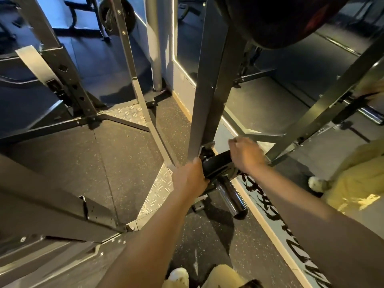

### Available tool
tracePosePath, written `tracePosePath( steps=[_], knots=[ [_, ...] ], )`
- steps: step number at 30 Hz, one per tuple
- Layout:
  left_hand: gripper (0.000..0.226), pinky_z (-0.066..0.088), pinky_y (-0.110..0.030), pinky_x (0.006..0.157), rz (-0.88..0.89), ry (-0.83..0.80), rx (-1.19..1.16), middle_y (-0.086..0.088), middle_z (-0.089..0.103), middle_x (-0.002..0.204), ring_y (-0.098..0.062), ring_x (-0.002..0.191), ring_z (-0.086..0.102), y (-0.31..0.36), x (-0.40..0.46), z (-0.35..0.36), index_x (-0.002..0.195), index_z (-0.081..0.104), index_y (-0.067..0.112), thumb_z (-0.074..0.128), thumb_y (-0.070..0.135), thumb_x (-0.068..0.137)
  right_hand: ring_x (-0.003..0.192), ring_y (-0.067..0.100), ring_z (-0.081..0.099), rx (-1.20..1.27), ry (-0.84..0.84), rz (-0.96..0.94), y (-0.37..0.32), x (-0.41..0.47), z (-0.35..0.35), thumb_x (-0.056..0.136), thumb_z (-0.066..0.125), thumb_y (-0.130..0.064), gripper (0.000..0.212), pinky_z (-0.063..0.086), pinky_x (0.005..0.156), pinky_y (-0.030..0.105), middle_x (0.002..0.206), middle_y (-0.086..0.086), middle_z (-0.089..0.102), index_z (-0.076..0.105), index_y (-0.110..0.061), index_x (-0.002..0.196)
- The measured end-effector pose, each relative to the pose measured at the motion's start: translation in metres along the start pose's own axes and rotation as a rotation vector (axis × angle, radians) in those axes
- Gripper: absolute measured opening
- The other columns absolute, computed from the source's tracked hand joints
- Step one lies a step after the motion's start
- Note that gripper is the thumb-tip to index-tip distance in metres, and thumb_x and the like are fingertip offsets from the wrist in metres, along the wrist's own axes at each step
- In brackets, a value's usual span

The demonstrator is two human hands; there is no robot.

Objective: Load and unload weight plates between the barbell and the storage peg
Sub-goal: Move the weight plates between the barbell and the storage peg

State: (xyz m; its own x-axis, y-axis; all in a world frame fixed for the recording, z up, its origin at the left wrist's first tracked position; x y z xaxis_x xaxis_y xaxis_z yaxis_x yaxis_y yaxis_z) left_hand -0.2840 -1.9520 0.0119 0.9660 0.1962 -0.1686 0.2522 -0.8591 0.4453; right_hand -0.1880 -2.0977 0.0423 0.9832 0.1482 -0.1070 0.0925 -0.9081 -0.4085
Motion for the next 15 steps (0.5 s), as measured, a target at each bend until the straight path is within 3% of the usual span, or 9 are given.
tracePosePath(
  steps=[2,4,7,9,12,15],
  knots=[
    [0.054,0.056,-0.041,0.083,-0.026,0.077,-0.136,0.004,0.066,0.108,-0.019,0.094,0.065,-0.007,-0.011,0.003,0.124,0.043,0.026,0.073,0.033,0.079,0.12,0.024,0.049,-0.093,0.128,-0.198,-0.027,-0.029,0.012,0.098,0.028,-0.048,0.043,0.032,0.107,0.055,0.12,0.002,0.059,0.06,-0.022,0.11],
    [0.068,0.056,-0.038,0.085,-0.132,0.171,-0.305,0.005,0.065,0.113,-0.019,0.099,0.065,-0.022,-0.026,0.008,0.133,0.041,0.027,0.078,0.033,0.076,0.11,0.021,0.052,-0.057,0.236,-0.289,-0.039,-0.044,0.016,0.096,0.023,-0.045,0.045,0.029,0.107,0.057,0.107,-0.001,0.062,0.062,-0.023,0.094],
    [0.075,0.054,-0.035,0.09,-0.216,0.127,-0.309,0.005,0.063,0.12,-0.017,0.106,0.063,-0.04,-0.04,0.031,0.137,0.039,0.027,0.079,0.04,0.075,0.096,0.017,0.056,0.028,0.229,-0.24,-0.028,-0.027,0.015,0.098,0.026,-0.038,0.04,0.032,0.105,0.05,0.092,-0.003,0.063,0.058,-0.022,0.081],
    [0.066,0.054,-0.032,0.089,-0.213,0.058,-0.287,0.004,0.063,0.12,-0.017,0.104,0.063,-0.046,-0.036,0.036,0.131,0.039,0.026,0.076,0.042,0.078,0.09,0.013,0.053,0.068,0.185,-0.216,-0.022,-0.013,0.016,0.1,0.03,-0.034,0.035,0.036,0.102,0.044,0.087,-0.005,0.059,0.054,-0.024,0.077],
    [0.048,0.055,-0.029,0.083,-0.079,-0.063,-0.228,0.005,0.062,0.112,-0.015,0.097,0.064,-0.037,-0.016,0.022,0.118,0.038,0.026,0.071,0.037,0.085,0.096,0.017,0.049,0.228,0.053,-0.08,0.002,0.005,0.016,0.103,0.032,-0.03,0.029,0.039,0.095,0.038,0.094,-0.001,0.054,0.051,-0.022,0.082],
    [0.05,0.056,-0.036,0.083,0.014,-0.127,-0.09,0.003,0.059,0.112,-0.02,0.098,0.064,-0.02,0.007,0.005,0.119,0.037,0.025,0.072,0.03,0.083,0.098,0.028,0.051,0.5,-0.087,0.125,0.024,0.021,0.018,0.104,0.031,-0.029,0.031,0.038,0.091,0.041,0.093,0.01,0.051,0.051,-0.016,0.084]
  ],
)
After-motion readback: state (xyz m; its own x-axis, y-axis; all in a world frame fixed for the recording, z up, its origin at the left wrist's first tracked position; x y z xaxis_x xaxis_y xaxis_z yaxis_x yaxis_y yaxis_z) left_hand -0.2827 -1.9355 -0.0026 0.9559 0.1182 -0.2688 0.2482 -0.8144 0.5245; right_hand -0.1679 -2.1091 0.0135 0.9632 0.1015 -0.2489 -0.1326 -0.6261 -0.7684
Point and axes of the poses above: each hand's wrist, its own x-axis towards the middle knuckle, its own z-axis out of the palm, y = z × x, the point moved 6 cm from there along x, towards the middle knuckle
